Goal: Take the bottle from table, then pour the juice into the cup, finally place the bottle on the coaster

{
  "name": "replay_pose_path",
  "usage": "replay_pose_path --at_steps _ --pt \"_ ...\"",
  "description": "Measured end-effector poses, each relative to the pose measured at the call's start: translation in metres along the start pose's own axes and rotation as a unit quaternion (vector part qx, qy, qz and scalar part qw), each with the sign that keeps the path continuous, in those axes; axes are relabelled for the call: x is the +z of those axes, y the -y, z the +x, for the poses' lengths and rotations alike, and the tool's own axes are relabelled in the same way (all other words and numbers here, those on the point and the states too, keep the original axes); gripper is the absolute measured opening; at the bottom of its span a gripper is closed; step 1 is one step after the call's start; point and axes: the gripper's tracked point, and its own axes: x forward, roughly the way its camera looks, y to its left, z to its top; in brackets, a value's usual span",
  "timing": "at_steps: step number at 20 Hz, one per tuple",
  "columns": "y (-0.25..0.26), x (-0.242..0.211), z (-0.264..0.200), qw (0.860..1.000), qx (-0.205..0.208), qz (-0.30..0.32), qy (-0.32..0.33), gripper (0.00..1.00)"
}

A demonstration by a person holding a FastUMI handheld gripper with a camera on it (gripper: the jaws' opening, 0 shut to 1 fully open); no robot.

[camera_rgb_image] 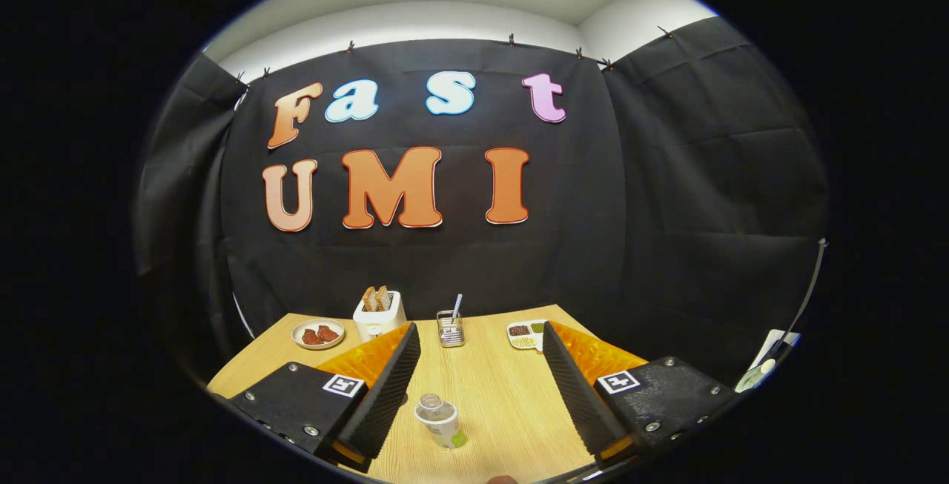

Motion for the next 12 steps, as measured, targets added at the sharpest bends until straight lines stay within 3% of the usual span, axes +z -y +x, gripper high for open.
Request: replay_pose_path --at_steps 7,12 --pt "0.003 -0.004 -0.003 1.0 -0.005 -0.002 0.009 0.98" --pt "-0.004 -0.032 -0.005 1.0 0.007 0.01 0.001 0.98"
